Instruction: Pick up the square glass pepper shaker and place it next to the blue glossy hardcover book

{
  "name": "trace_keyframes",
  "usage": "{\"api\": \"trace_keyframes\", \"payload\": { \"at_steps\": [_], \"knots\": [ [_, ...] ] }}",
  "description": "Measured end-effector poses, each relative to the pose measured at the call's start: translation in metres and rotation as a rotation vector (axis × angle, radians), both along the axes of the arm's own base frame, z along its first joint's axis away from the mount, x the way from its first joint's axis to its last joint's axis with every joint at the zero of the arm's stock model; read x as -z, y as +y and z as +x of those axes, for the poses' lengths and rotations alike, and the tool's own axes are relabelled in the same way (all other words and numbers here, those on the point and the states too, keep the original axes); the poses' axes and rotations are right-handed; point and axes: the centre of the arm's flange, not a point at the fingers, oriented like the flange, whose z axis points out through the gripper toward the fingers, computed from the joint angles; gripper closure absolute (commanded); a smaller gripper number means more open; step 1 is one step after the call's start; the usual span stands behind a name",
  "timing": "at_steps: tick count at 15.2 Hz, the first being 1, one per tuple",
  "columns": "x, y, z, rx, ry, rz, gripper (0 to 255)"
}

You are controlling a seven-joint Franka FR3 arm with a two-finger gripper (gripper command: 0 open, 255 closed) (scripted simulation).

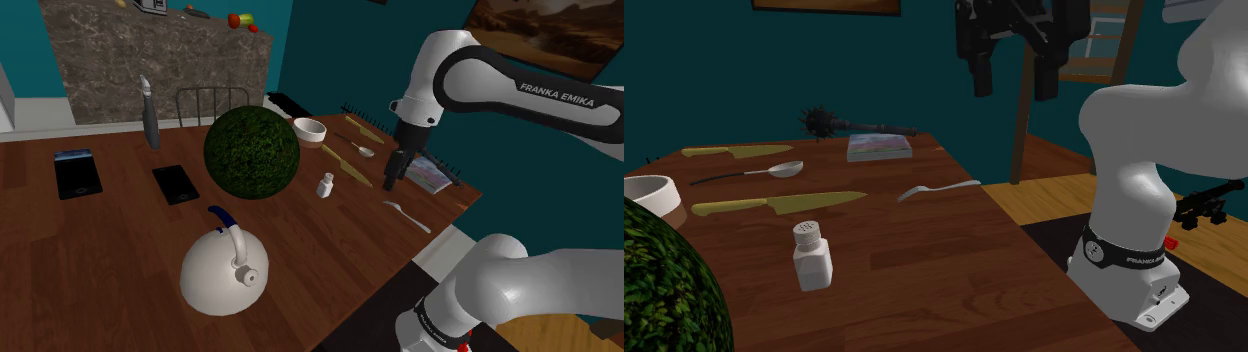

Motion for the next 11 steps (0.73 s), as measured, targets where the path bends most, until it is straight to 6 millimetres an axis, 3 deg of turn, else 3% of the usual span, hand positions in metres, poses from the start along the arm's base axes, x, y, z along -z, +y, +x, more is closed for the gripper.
{"api": "trace_keyframes", "payload": {
  "at_steps": [3, 11],
  "knots": [
    [0.009, -0.003, 0.014, 0.009, 0.004, -0.004, 0],
    [0.063, -0.022, 0.1, 0.067, 0.026, -0.028, 0]
  ]
}}
